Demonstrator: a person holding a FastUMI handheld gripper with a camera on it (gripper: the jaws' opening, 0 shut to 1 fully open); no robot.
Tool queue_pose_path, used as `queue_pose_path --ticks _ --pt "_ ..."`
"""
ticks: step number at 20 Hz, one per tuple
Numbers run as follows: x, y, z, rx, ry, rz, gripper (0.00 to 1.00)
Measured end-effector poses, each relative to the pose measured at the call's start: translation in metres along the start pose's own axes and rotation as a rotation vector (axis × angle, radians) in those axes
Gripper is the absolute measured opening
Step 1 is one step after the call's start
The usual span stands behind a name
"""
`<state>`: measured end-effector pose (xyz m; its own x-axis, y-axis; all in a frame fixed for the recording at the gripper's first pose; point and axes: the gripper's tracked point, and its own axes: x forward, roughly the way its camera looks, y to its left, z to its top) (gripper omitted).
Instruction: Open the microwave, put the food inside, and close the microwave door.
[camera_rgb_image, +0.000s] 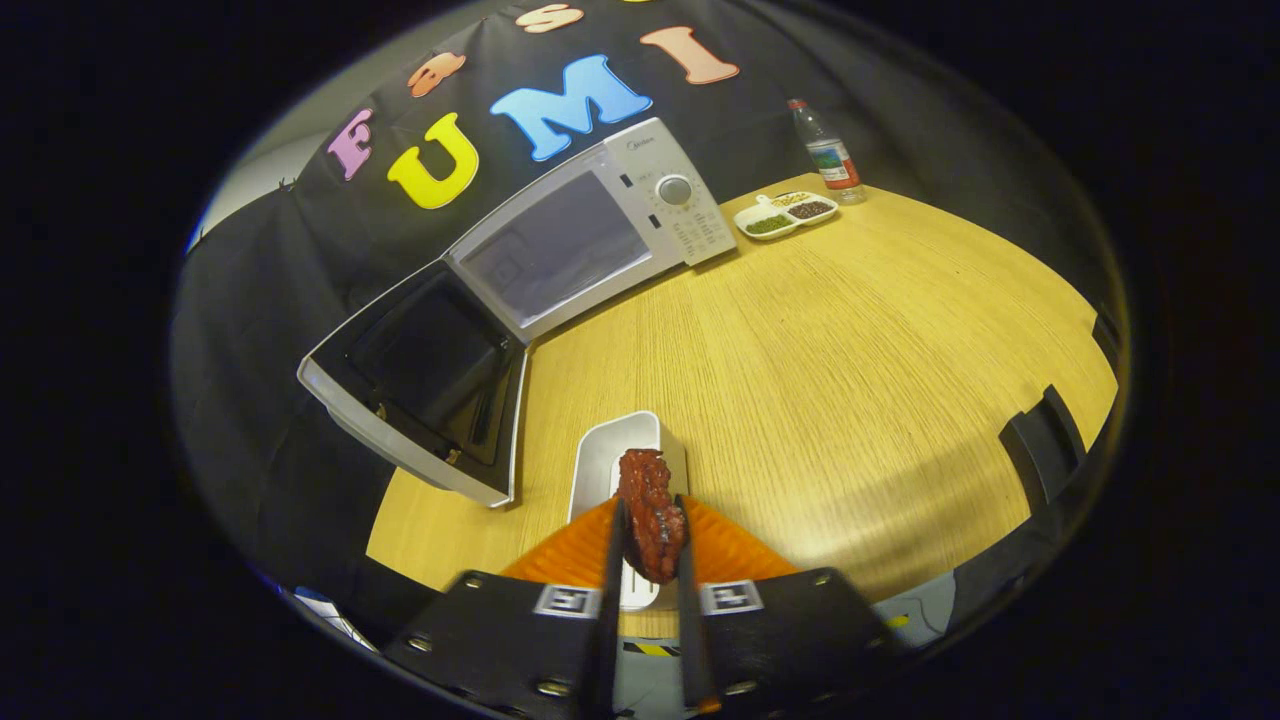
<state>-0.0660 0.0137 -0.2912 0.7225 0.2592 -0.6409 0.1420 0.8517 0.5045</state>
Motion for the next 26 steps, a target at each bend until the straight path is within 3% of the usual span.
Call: queue_pose_path --ticks 1,5,15,26 --pt "0.005 0.005 0.001 -0.02 0.001 -0.005 0.13" --pt "-0.001 0.018 0.015 -0.09 -0.014 -0.004 0.13" --pt "0.006 0.055 0.099 -0.071 -0.102 0.067 0.13" --pt "0.085 0.101 0.175 -0.046 -0.128 0.158 0.13"
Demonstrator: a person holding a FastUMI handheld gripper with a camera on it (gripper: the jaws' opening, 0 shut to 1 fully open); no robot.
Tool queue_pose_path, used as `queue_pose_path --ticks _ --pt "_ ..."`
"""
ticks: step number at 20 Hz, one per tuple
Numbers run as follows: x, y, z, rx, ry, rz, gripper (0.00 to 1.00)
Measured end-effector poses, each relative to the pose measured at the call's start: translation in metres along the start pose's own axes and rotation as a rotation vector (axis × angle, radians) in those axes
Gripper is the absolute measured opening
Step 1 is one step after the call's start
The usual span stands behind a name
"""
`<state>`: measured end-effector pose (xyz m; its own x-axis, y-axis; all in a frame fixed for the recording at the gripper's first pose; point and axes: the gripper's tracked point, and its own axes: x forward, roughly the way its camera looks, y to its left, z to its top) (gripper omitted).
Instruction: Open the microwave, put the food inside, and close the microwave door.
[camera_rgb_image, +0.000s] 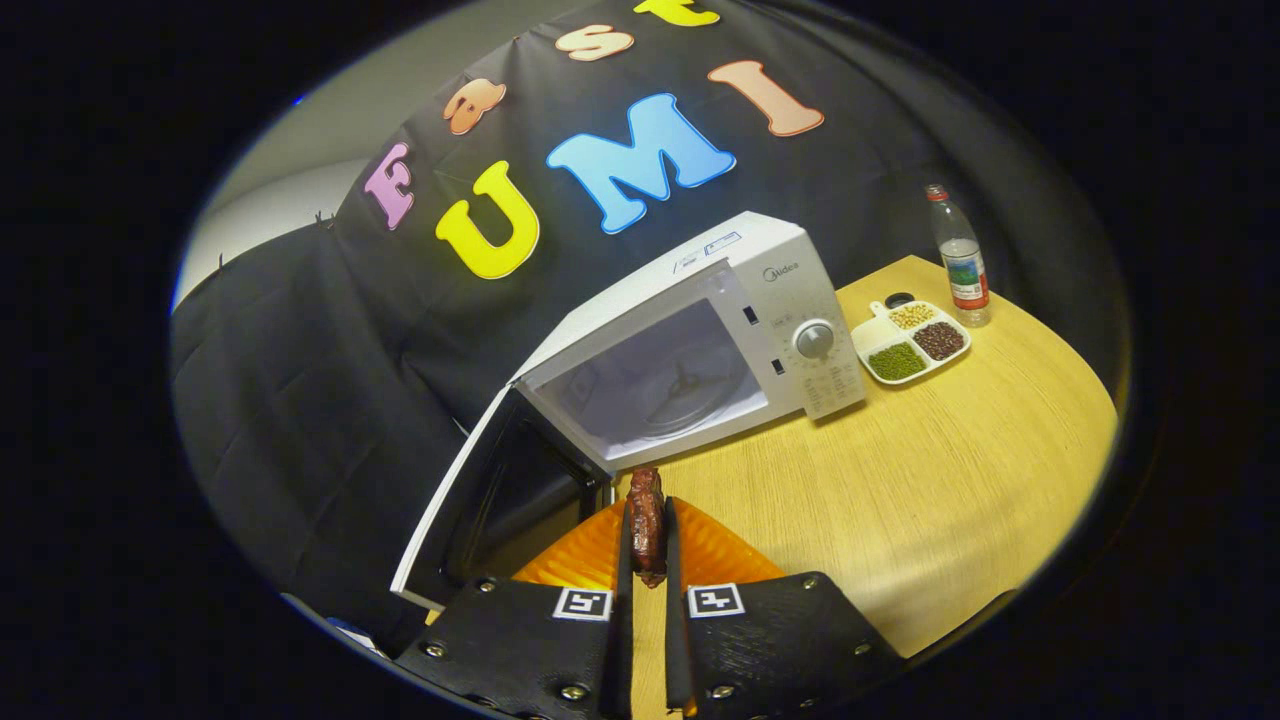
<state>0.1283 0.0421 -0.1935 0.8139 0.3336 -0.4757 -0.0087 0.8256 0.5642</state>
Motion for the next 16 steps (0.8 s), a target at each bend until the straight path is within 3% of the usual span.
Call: queue_pose_path --ticks 5,9,16 --pt "0.054 0.006 0.016 -0.007 -0.02 0.023 0.13" --pt "0.101 0.005 0.029 0.058 -0.058 0.03 0.13" --pt "0.173 -0.004 0.051 0.106 -0.166 0.005 0.13"
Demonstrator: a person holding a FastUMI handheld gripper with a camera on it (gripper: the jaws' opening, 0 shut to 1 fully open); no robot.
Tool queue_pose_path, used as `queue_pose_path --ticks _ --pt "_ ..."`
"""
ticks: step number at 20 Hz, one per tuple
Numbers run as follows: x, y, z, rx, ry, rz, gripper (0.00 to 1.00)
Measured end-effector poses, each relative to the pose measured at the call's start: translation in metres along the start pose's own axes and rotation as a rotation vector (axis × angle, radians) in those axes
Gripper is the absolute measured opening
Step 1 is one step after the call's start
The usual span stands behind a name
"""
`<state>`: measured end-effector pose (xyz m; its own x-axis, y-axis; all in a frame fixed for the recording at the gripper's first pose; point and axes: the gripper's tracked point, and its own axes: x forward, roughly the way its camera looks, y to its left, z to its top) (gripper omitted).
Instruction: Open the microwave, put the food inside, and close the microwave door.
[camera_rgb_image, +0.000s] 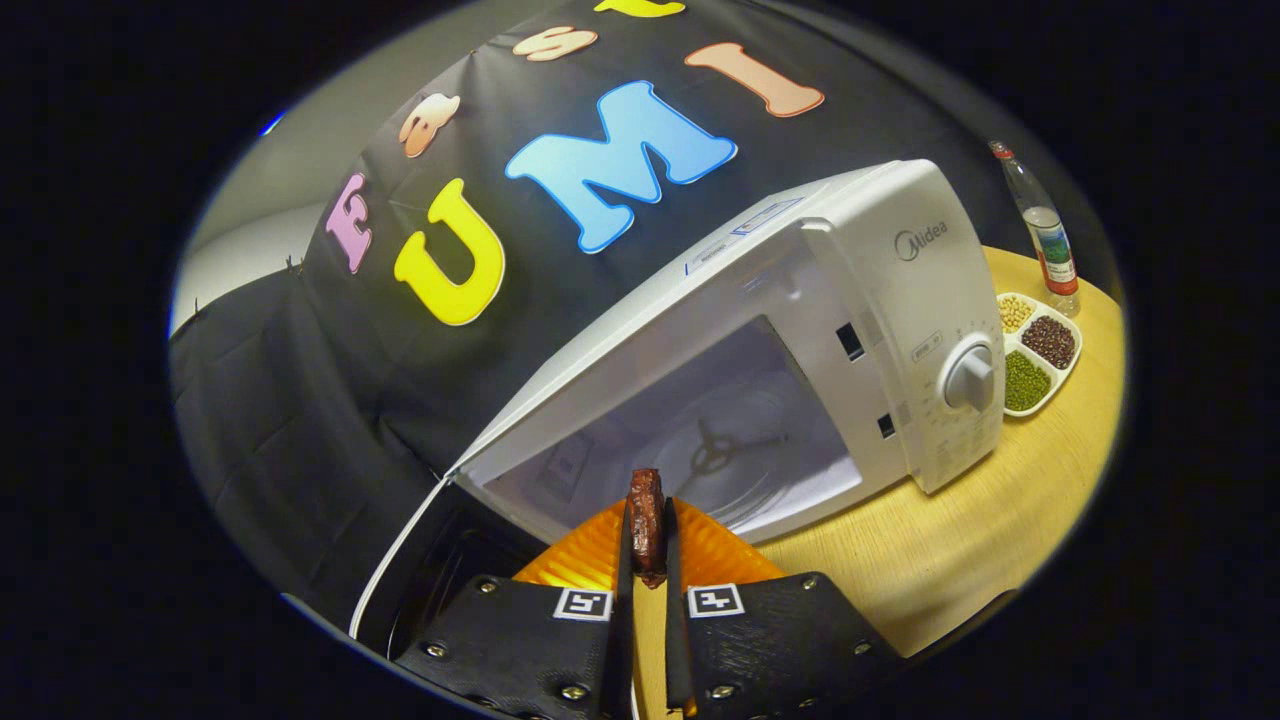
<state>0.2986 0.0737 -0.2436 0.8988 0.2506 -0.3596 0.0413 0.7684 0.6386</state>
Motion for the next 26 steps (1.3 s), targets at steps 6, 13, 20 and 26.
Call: queue_pose_path --ticks 6,13,20,26 --pt "0.044 -0.003 -0.01 -0.059 -0.04 -0.021 0.13" --pt "0.076 -0.023 -0.015 -0.071 -0.067 -0.097 0.13" --pt "0.084 -0.06 -0.003 -0.295 -0.061 -0.315 0.47" --pt "0.06 -0.045 0.022 -0.393 -0.121 -0.317 0.97"
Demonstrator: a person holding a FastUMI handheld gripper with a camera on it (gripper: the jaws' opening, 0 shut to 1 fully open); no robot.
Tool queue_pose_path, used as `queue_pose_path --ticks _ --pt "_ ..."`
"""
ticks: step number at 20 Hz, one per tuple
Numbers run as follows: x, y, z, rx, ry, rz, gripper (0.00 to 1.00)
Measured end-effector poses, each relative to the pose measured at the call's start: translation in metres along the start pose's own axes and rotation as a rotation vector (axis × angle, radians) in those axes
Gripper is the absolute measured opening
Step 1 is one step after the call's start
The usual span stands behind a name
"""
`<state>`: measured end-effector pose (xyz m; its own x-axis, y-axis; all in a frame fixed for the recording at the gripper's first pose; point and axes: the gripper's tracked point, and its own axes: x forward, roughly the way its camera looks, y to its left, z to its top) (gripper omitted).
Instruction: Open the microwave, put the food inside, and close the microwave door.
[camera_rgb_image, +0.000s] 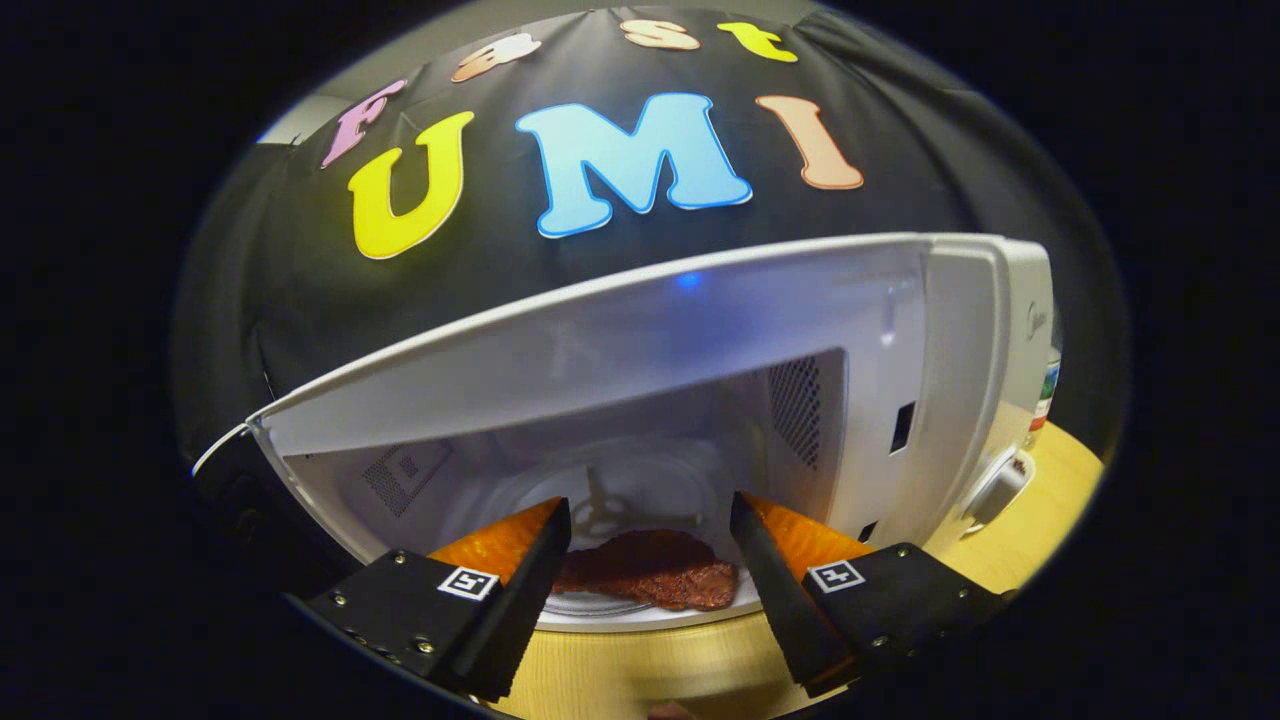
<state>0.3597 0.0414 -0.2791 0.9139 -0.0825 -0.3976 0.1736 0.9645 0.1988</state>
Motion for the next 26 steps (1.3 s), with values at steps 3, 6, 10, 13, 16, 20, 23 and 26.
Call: queue_pose_path --ticks 3,6,10,13,16,20,23,26 --pt "-0.028 0.012 0.006 -0.015 0.008 0.059 0.97" --pt "-0.067 0.024 0.012 -0.035 -0.001 0.115 0.97" --pt "-0.129 0.03 0.024 -0.069 -0.034 0.16 0.97" --pt "-0.172 0.034 0.031 -0.078 -0.056 0.19 0.97" --pt "-0.211 0.041 0.035 -0.075 -0.074 0.22 0.97" --pt "-0.261 0.066 0.029 -0.081 -0.078 0.294 0.97" --pt "-0.298 0.093 0.019 -0.098 -0.073 0.376 0.97" --pt "-0.334 0.122 0.011 -0.127 -0.079 0.461 0.97"
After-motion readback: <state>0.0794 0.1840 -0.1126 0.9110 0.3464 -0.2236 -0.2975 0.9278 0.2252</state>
